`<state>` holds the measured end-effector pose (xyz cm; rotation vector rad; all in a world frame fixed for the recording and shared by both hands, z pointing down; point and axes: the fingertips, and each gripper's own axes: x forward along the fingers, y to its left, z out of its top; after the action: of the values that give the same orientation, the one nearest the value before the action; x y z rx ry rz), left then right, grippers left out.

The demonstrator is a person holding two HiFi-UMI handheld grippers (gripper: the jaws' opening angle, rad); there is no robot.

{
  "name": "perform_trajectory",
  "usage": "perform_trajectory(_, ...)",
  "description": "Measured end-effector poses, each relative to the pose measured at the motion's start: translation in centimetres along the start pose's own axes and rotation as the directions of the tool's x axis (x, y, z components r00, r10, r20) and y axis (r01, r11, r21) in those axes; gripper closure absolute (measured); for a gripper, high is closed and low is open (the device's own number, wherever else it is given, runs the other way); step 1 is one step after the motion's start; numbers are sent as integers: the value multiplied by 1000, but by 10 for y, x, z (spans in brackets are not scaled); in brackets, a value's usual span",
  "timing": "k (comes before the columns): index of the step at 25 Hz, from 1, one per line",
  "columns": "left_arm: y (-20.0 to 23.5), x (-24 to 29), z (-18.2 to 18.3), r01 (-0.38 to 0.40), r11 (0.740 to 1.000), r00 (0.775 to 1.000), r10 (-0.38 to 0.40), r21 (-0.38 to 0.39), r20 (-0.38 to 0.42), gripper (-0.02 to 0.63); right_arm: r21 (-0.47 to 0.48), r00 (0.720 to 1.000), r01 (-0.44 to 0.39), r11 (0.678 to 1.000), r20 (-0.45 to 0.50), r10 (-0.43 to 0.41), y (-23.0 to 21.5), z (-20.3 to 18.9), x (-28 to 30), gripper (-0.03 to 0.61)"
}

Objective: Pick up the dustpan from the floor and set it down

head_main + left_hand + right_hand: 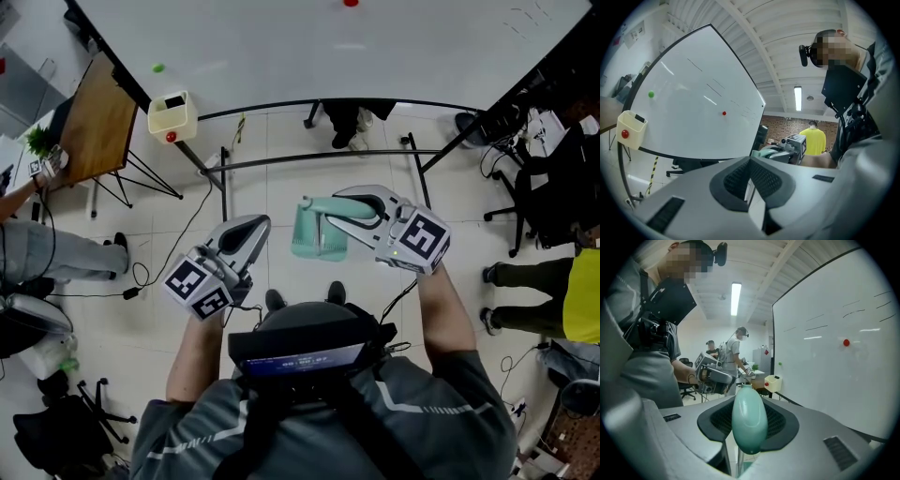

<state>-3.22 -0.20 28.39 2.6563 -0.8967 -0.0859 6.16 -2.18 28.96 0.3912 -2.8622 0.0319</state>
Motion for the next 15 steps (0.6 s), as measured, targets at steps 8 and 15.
perform_trajectory(8, 6, -15, 0, -31, 999, 999, 31, 19, 9, 591, 0, 1000, 8, 1000, 9, -8, 4, 3, 8, 431)
perform_trajectory(15, 23, -34, 4, -12, 1000, 999, 11, 26, 36, 588, -7, 1000, 1, 1000, 12, -1, 5, 10, 31, 433)
